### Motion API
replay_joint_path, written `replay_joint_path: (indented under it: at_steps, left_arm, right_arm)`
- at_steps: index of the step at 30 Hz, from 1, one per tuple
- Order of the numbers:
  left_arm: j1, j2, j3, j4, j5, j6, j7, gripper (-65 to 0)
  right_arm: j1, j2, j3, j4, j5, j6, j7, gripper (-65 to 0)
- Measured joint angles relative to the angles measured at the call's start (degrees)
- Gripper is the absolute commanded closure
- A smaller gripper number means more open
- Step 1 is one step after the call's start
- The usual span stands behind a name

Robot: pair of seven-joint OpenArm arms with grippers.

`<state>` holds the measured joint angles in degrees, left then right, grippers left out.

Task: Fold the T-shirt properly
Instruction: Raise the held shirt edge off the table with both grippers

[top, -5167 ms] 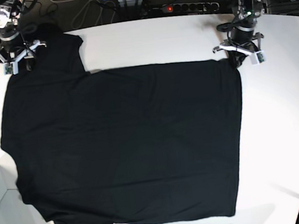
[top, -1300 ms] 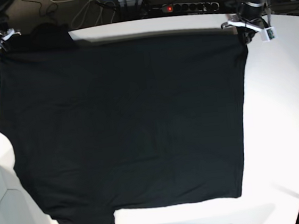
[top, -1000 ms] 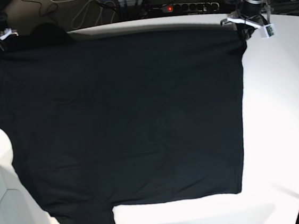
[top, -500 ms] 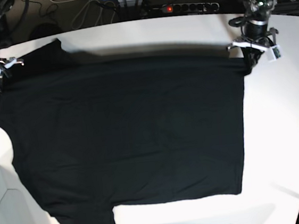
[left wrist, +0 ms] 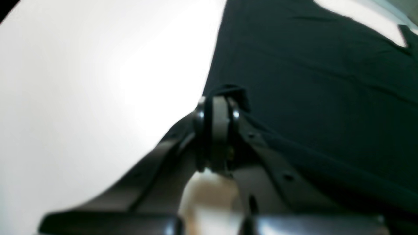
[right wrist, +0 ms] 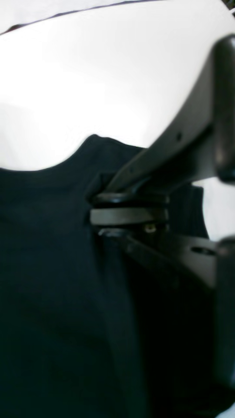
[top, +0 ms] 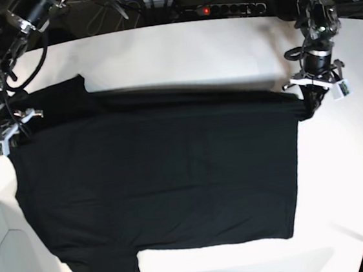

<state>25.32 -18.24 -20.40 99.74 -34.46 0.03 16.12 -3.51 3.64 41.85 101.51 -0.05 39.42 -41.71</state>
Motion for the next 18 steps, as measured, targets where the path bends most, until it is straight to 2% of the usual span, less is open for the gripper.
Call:
replay_joint_path:
  at_steps: [6,16,18]
  left_arm:
    - [-2.5,0.0,0.2,-4.0,-0.2,0.0,0.2,0.0]
    - [-6.5,0.0,0.2,-5.2,-0.2,0.0,0.3,0.0]
    - [-7.3,0.2,0.5,-5.5,-0.2,0.0,-0.1,0.0]
  right_arm:
    - [3.8,2.2,-0.7,-4.4,-0.3,0.0,-0.1,0.0]
    - [10.5,2.3,-1.3,-10.2,-0.6,0.0,0.4,0.0]
    - [11.4,3.4,-3.0,-11.9,-0.6,0.0,0.3,0.0]
